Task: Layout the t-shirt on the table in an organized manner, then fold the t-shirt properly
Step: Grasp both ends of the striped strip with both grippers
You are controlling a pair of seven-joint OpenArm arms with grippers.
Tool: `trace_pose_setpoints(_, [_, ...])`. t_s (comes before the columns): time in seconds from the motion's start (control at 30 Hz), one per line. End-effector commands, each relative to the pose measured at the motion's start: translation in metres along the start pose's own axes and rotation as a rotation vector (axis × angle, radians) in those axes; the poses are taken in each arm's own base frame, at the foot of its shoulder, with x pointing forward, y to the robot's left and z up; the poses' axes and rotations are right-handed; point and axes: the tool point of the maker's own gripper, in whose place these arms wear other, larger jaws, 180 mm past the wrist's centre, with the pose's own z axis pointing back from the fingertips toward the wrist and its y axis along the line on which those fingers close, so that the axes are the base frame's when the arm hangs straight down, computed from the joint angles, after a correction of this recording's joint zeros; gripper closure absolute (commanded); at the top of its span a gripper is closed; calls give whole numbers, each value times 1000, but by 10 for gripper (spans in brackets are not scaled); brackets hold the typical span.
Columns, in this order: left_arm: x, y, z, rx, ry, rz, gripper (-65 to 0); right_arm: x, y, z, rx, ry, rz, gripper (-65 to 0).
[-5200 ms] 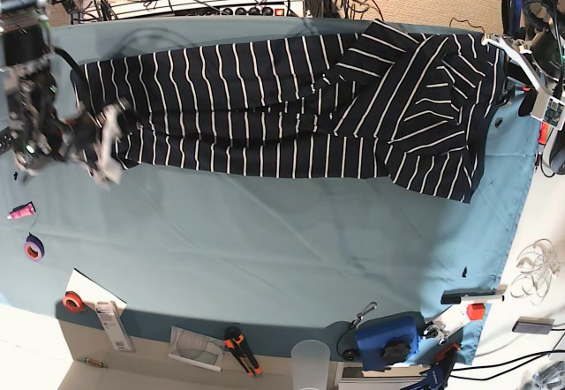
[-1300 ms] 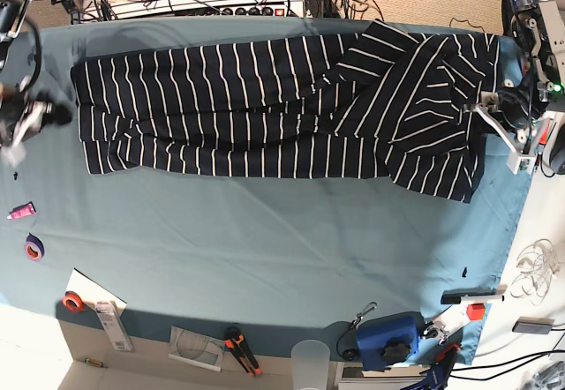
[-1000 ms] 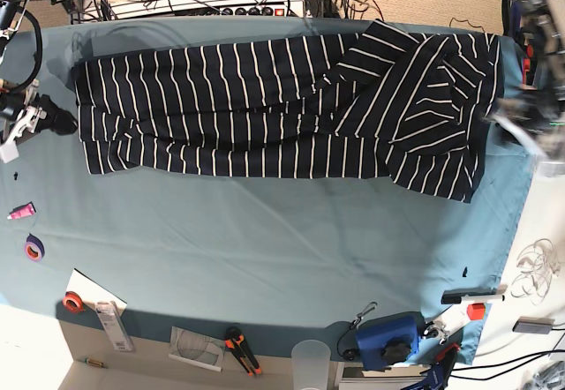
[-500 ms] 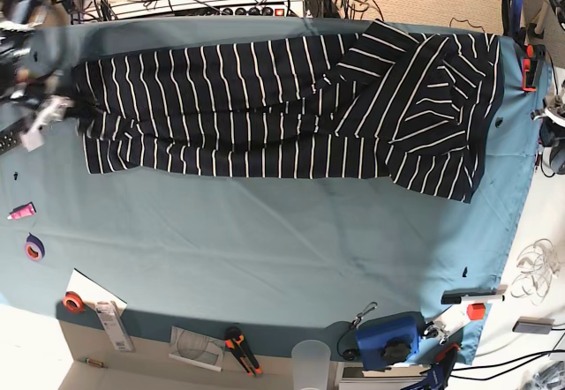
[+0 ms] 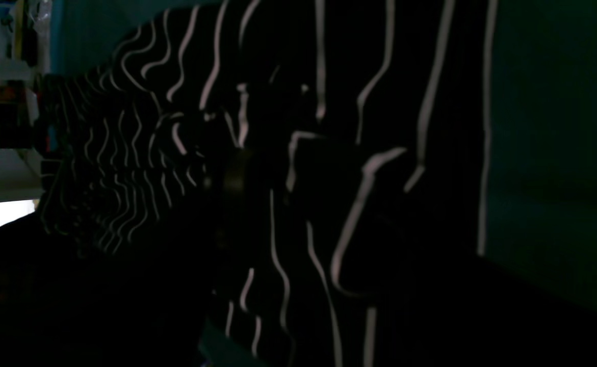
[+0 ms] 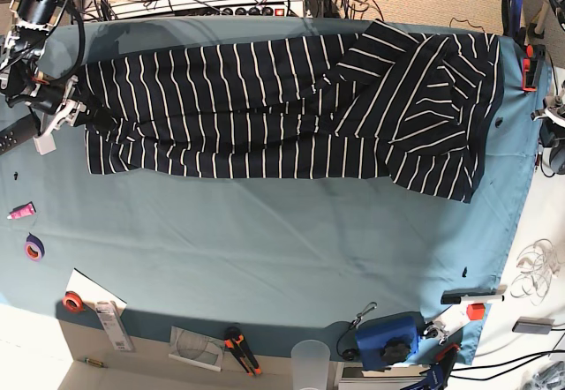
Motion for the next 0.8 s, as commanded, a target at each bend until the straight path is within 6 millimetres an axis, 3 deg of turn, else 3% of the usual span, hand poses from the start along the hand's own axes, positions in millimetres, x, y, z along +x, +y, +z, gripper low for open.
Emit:
trace_pose_setpoints(0.0, [15, 2, 6, 6, -43, -28, -243, 9, -9, 20, -44, 10, 19, -245])
trace_pose_setpoints(0.13, [15, 2, 6, 6, -43, -28, -243, 46, -16, 54, -94, -92, 49, -245])
trace_pose_setpoints(0.33, [17, 2, 6, 5, -55, -28, -243, 49, -30, 71, -188, -53, 78, -260])
trace_pose_setpoints(0.57, [17, 2, 6, 6, -54, -28, -243, 38, -32, 61, -186, -32, 62, -263])
trace_pose_setpoints(0.77, [20, -1, 6, -9, -68, -23, -243, 1, -37, 28, -160, 24, -22, -263])
